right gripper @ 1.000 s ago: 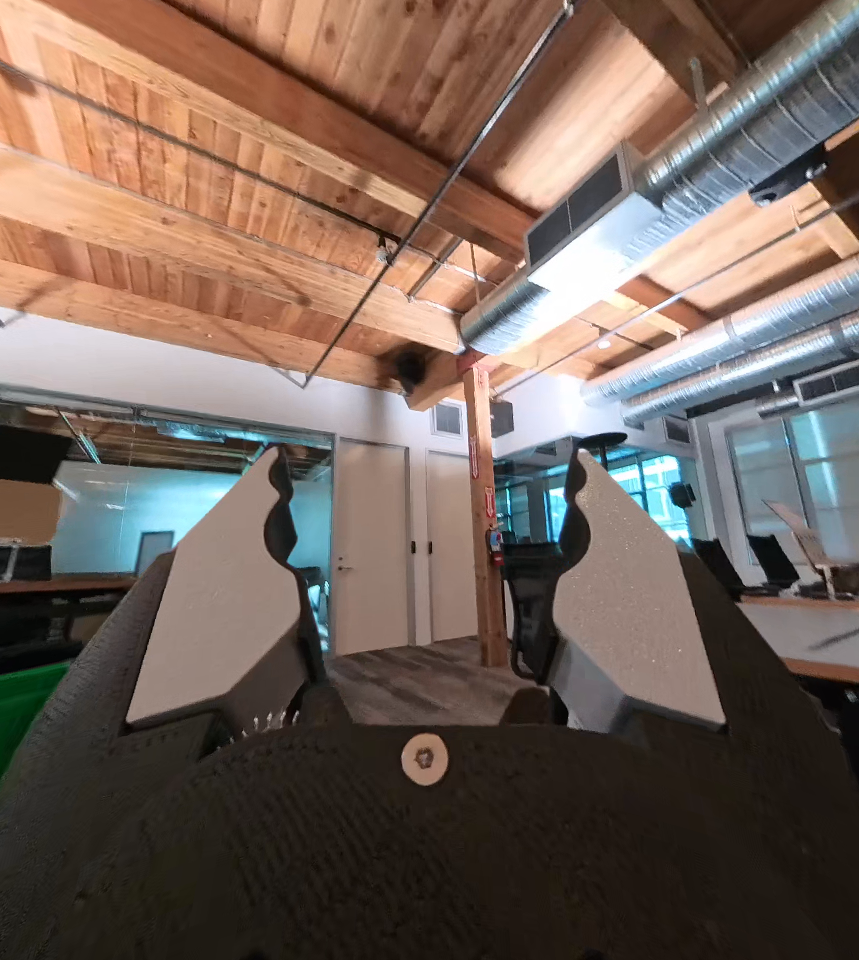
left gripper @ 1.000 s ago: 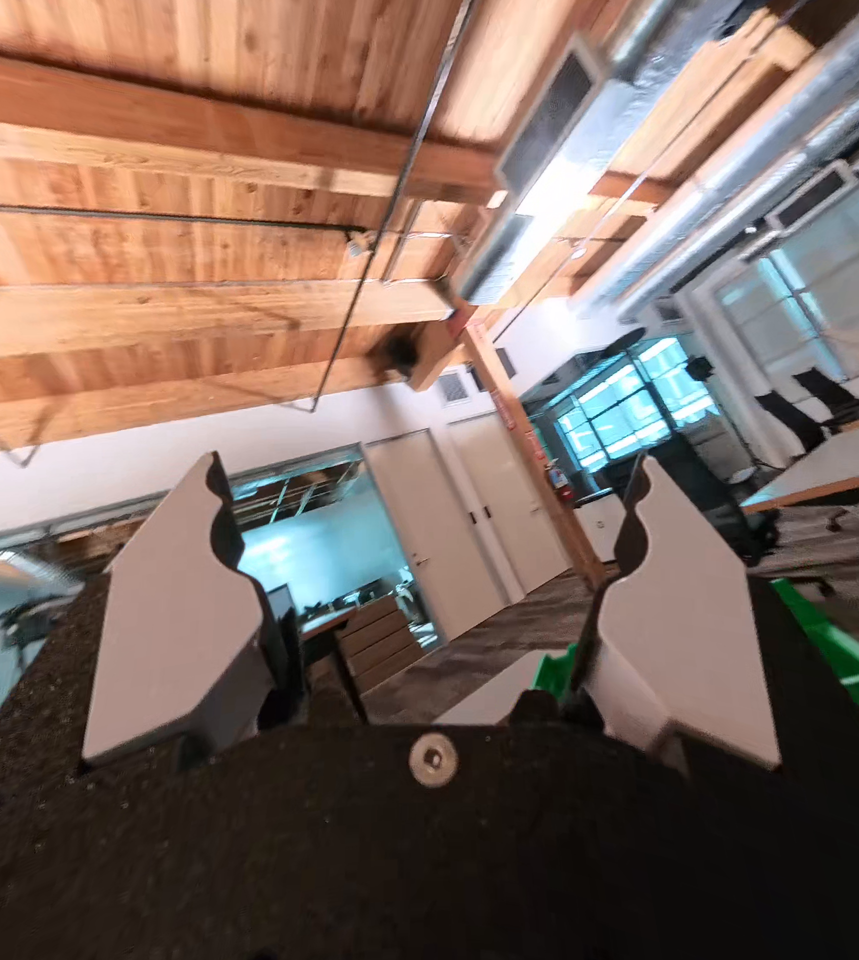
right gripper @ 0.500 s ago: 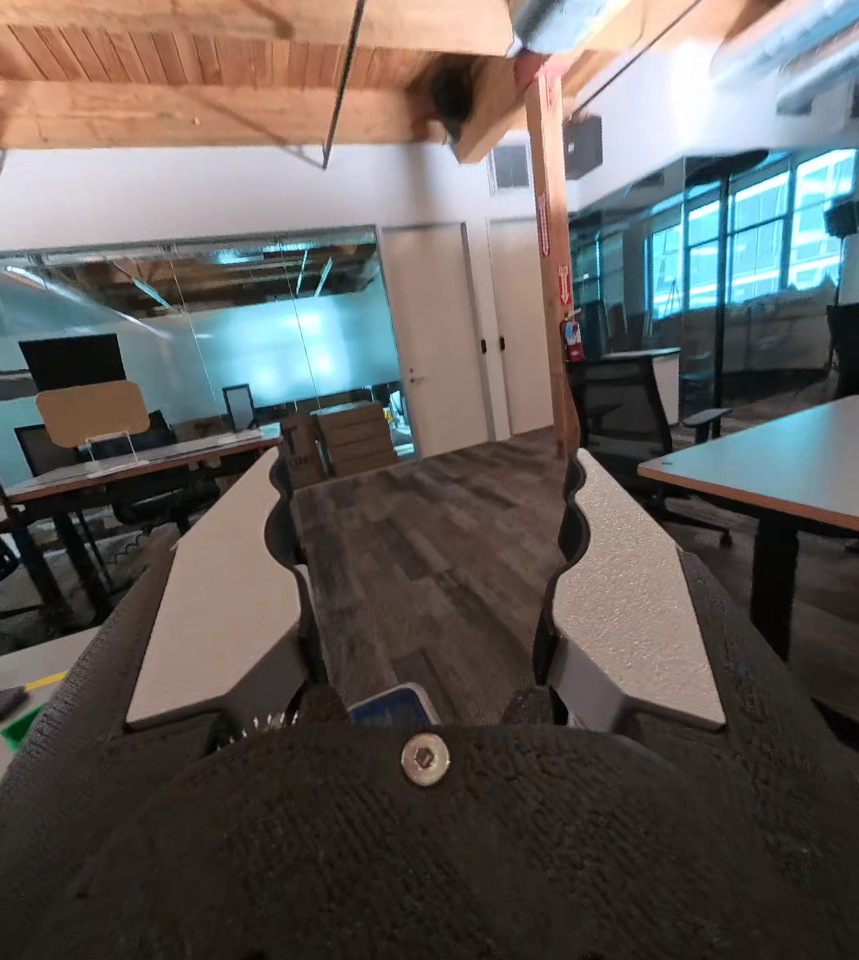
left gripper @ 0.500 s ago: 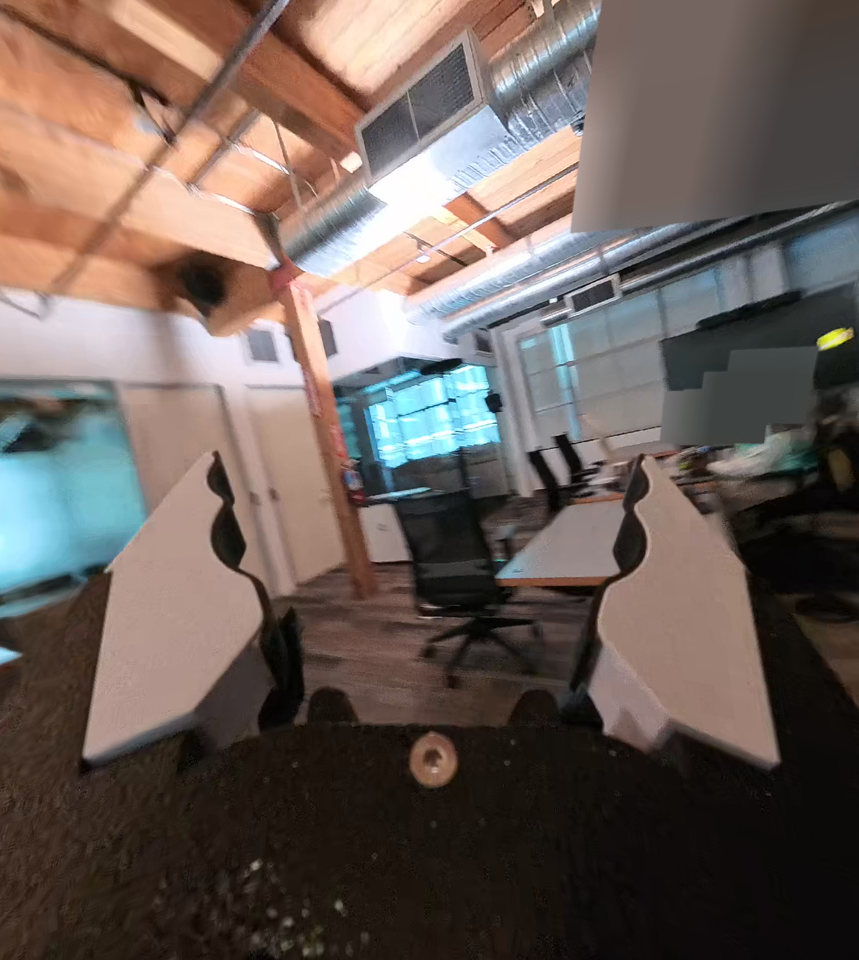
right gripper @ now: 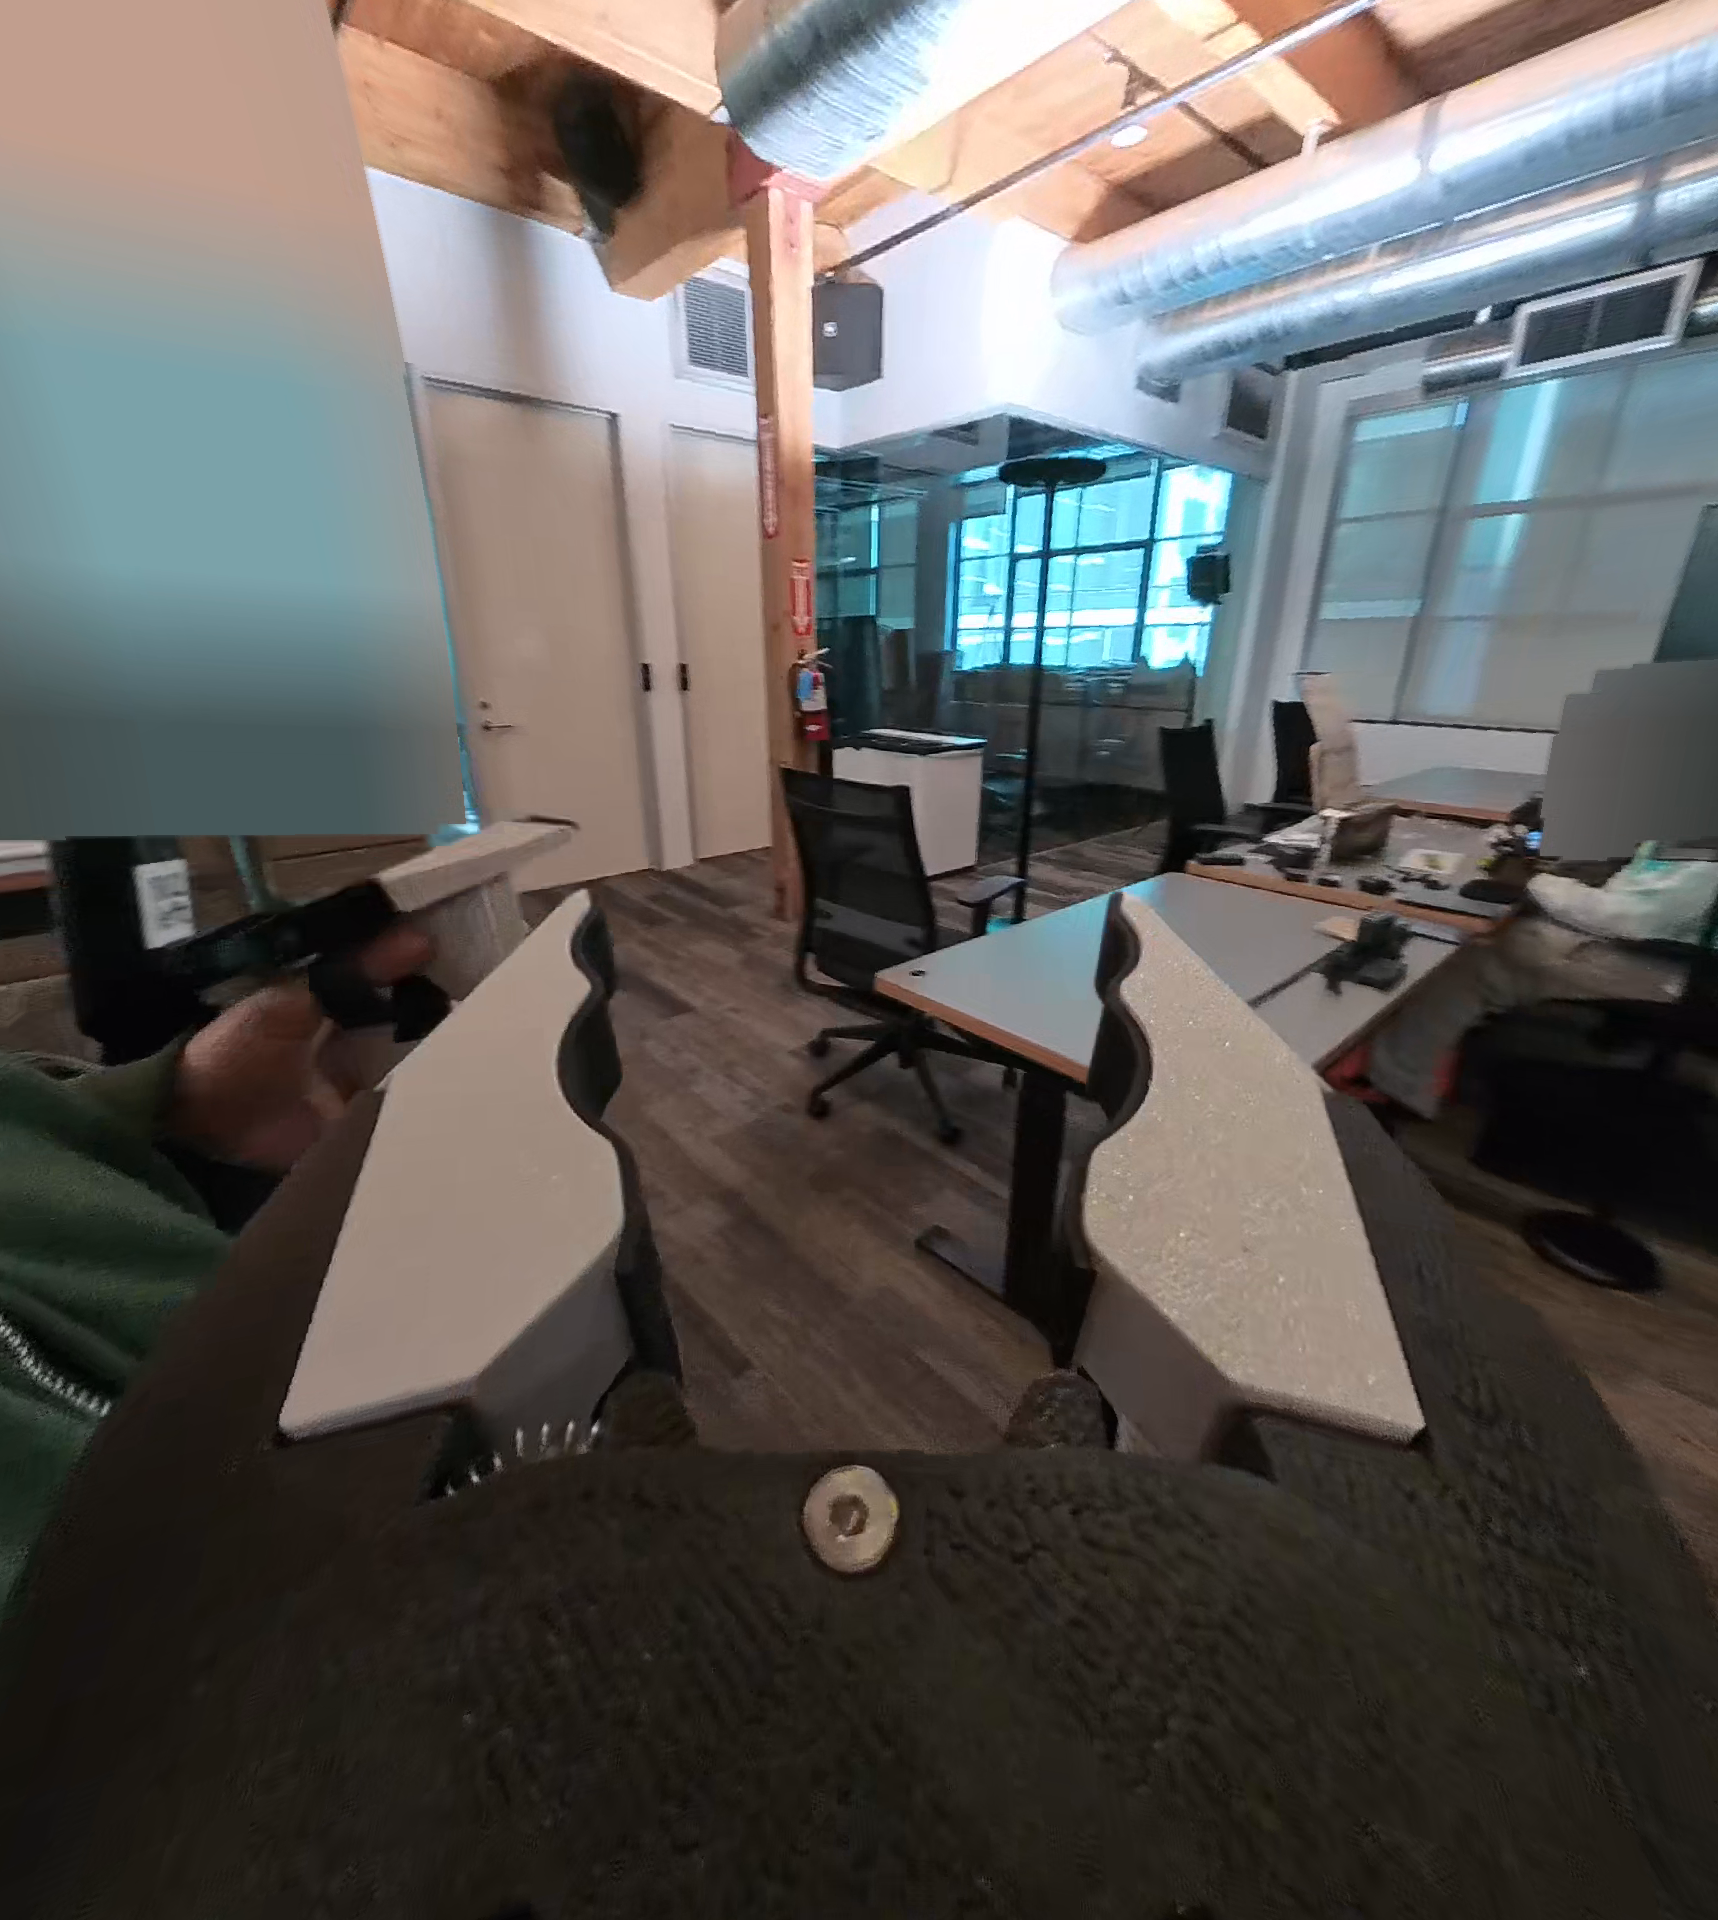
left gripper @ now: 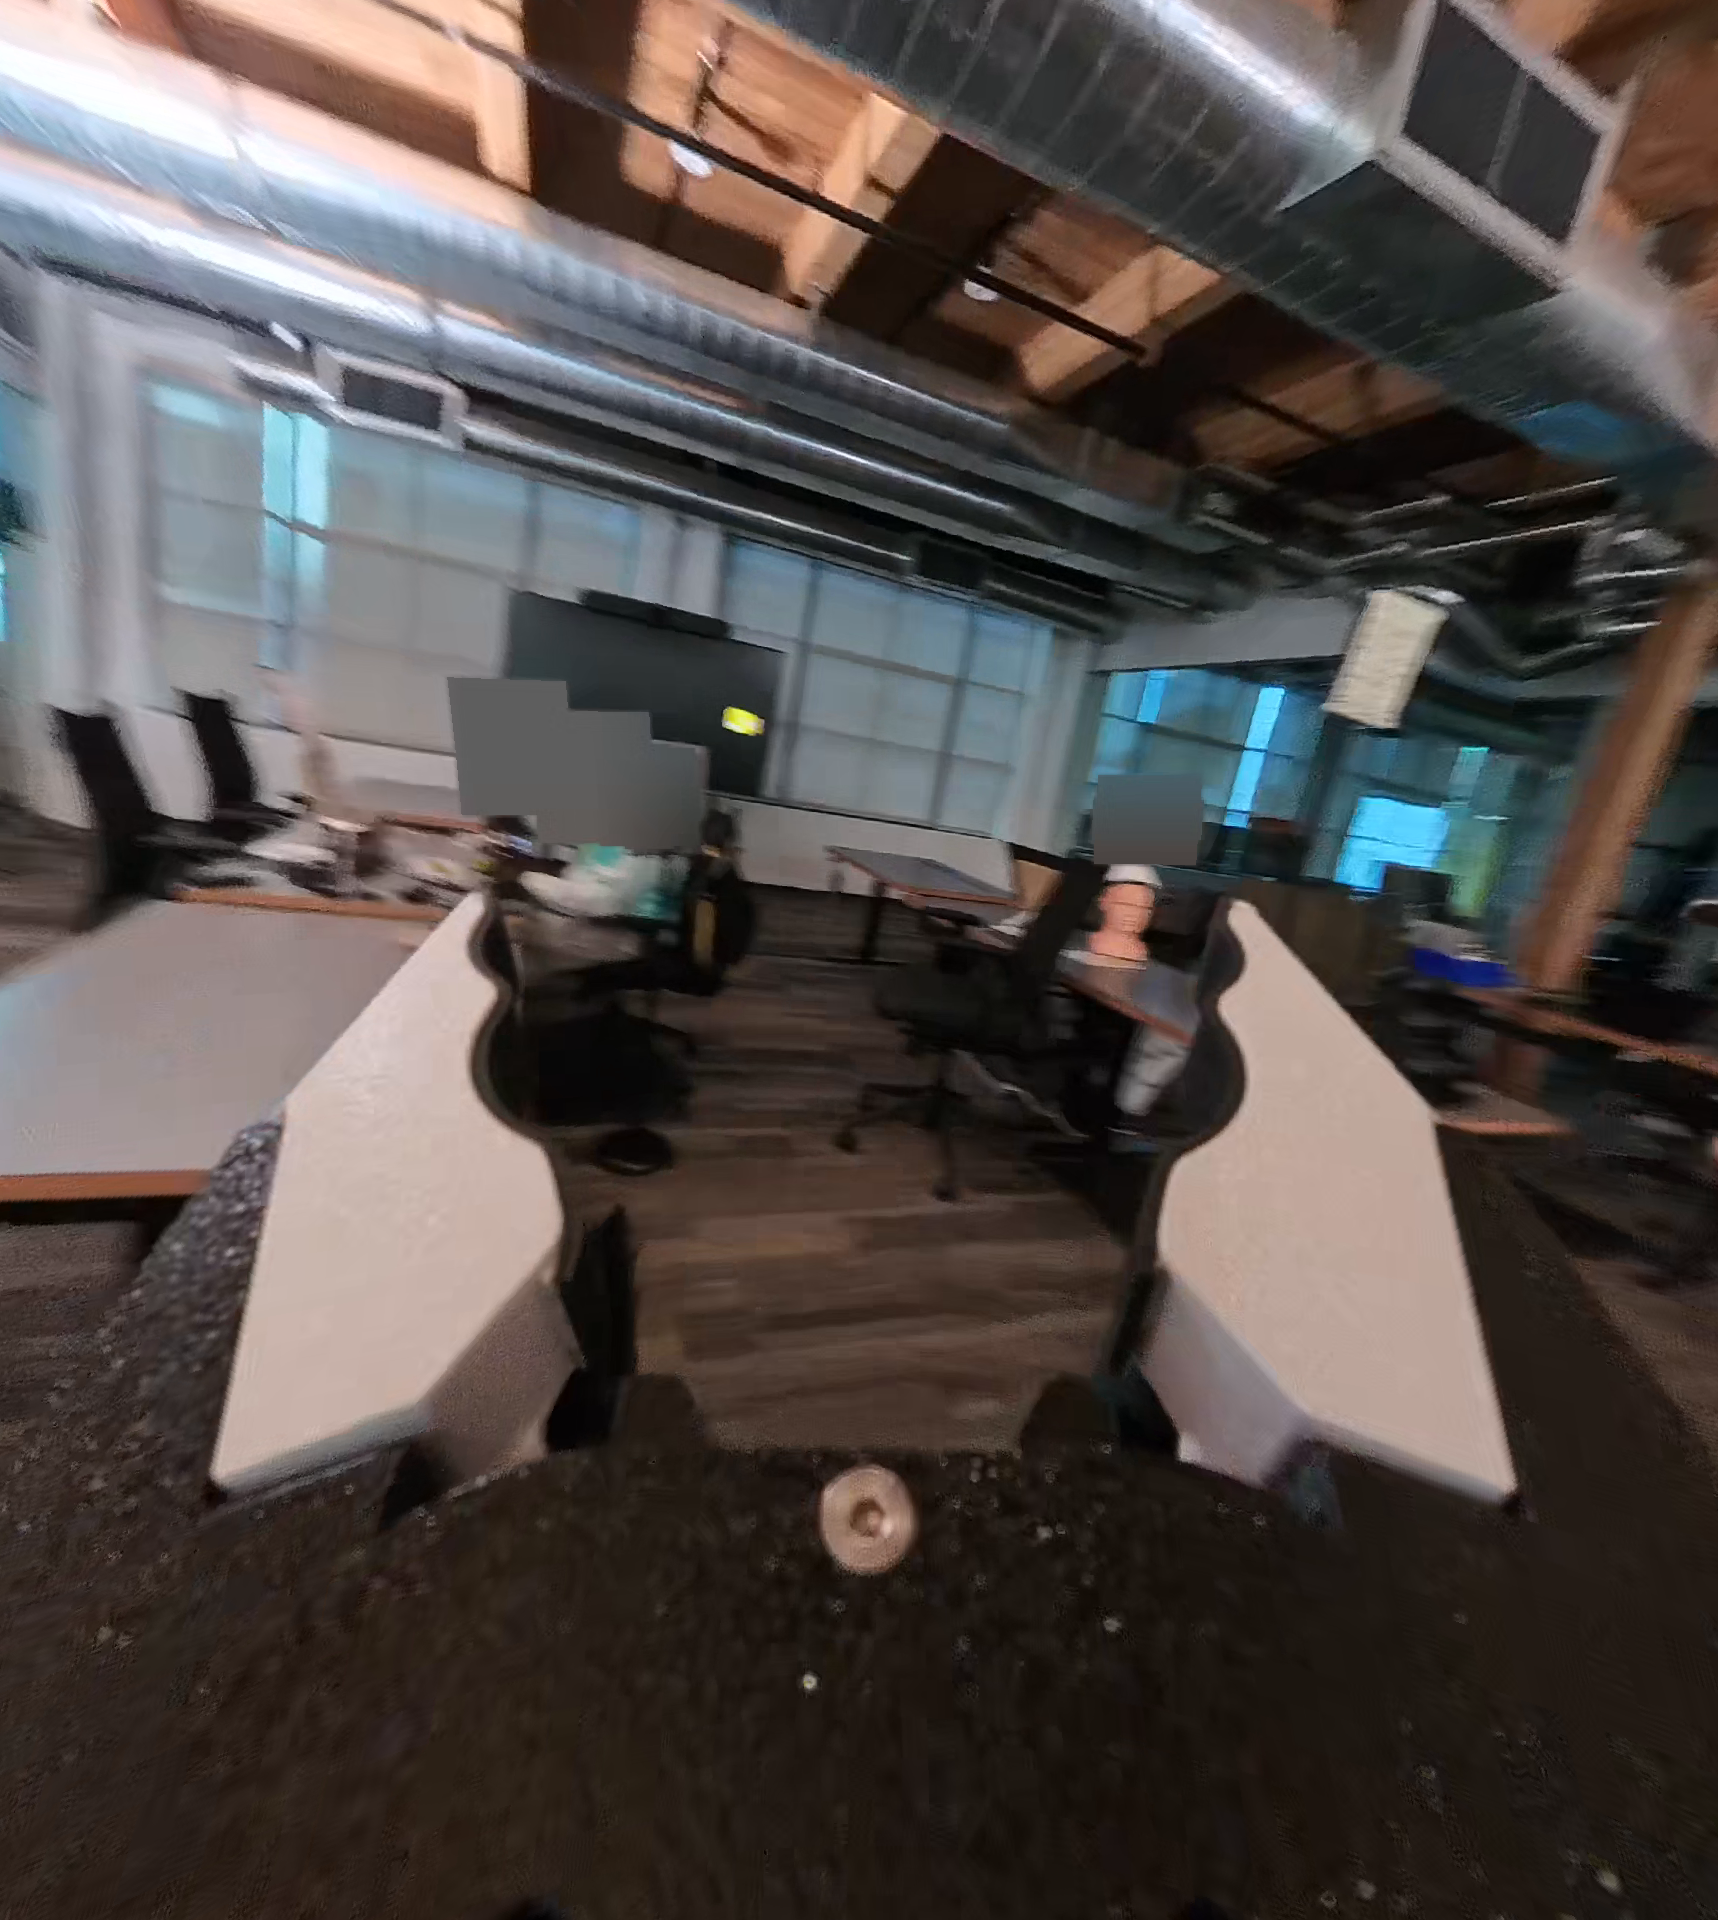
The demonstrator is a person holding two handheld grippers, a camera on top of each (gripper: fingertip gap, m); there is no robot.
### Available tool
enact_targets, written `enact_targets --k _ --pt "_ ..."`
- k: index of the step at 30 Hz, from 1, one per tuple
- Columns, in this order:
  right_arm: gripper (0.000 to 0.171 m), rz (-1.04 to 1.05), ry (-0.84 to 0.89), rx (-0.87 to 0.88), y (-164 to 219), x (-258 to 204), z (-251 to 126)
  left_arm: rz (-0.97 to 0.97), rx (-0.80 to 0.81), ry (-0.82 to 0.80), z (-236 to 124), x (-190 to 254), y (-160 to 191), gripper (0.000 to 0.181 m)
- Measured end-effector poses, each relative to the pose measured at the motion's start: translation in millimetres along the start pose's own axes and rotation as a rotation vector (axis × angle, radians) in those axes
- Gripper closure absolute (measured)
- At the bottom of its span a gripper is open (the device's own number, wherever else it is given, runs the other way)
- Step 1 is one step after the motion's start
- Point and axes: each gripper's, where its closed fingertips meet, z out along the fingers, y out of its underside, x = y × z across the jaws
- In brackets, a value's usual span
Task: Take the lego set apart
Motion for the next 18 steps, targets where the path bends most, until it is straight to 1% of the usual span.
enact_targets --k 3,6,7,9,11,13,14,16,17,18 --pt "0.086 -0.077 0.076 0.042 -12 15 3 -0.127 -0.086 0.16 48 14 24 0.061" --pt "0.092 -0.166 0.17 0.051 -9 32 18 -0.133 -0.127 0.265 81 12 44 0.084" --pt "0.098 -0.183 0.192 0.036 -3 37 26 -0.115 -0.127 0.27 92 3 51 0.086" --pt "0.108 -0.208 0.219 -0.029 15 47 48 -0.077 -0.124 0.254 113 -24 63 0.089" --pt "0.111 -0.248 0.288 -0.096 33 66 73 -0.08 -0.121 0.25 135 -59 71 0.097" --pt "0.113 -0.3 0.385 -0.108 42 90 102 -0.096 -0.099 0.261 156 -99 72 0.108" --pt "0.114 -0.317 0.421 -0.094 45 101 119 -0.092 -0.079 0.276 165 -121 70 0.12" --pt "0.116 -0.339 0.457 -0.053 50 121 164 -0.045 -0.025 0.305 182 -168 63 0.15" --pt "0.117 -0.34 0.469 -0.042 53 131 191 -0.031 -0.016 0.296 191 -196 59 0.161" --pt "0.117 -0.33 0.473 -0.043 56 141 221 -0.031 -0.027 0.271 200 -227 55 0.164"
